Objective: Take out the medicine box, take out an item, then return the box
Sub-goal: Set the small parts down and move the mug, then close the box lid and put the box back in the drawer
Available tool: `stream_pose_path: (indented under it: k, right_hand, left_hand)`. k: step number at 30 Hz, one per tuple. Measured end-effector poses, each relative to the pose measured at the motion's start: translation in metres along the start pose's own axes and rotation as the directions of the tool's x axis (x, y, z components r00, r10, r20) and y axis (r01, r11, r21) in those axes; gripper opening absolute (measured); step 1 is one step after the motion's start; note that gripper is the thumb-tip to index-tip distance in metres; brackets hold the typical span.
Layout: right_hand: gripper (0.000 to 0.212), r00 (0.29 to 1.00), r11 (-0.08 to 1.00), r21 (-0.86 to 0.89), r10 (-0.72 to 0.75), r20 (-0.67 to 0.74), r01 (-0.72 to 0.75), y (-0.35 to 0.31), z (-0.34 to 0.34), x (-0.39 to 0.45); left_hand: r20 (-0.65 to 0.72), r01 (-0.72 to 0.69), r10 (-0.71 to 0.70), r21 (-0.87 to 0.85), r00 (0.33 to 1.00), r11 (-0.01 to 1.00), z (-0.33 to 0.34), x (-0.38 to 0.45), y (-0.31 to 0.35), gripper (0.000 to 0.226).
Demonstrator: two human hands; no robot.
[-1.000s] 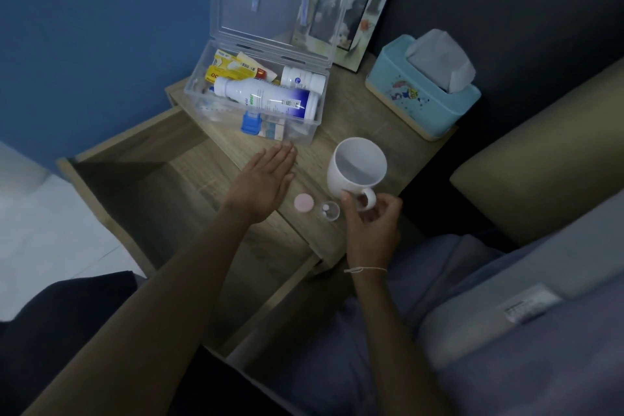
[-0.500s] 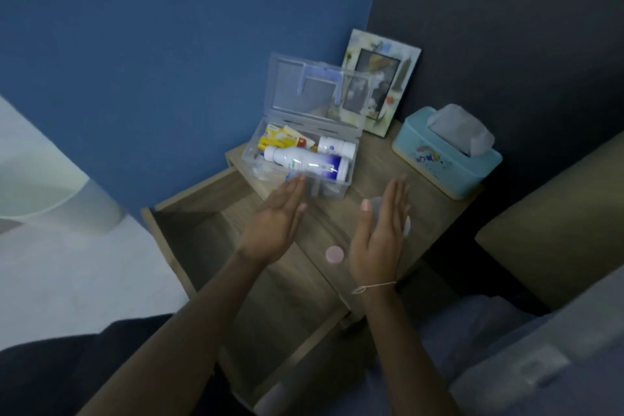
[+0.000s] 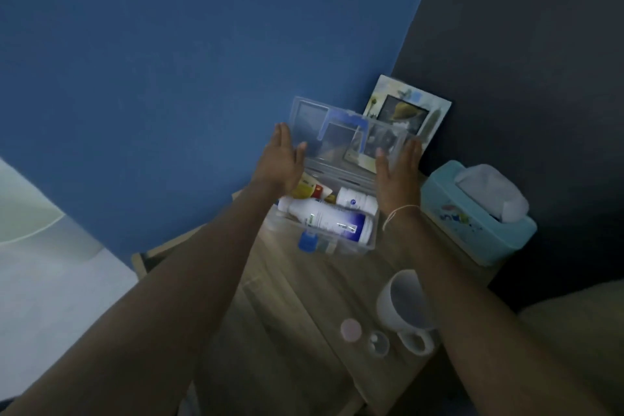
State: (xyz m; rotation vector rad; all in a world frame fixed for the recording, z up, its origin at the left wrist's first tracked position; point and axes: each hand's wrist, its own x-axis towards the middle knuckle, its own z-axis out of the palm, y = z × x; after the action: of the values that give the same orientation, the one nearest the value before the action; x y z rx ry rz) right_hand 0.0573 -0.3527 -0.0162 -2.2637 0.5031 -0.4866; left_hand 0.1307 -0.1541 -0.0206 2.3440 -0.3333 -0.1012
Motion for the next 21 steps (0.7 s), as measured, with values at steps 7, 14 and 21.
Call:
stream_pose_path:
  k: [7,14,21]
  right_hand:
    - [0.071,0.877,0.627,0.646,0.457,0.147,-0.435,0.0,0.007,0.045]
    - [0.037,0.893,0.657,0.621,0.414,0.178,-0.428,-0.002,-0.015,0.022]
    - [0.029,0.957,0.842,0.493,0.085,0.277,-0.218,0.014,-0.034,-0.036]
  left_hand:
    - [-0.046,0.137,-0.161,-0.341,0.986,0.93,0.001,0.025,0.009,0.06]
    - [-0.047,0.209,-0.313,-0.65,0.949,0.73,-0.02,-0.006,0.007,0.076]
    - [-0.025,0.169,-0.227,-0.589,0.974,0.79,-0.027,-0.051,-0.015,0.069]
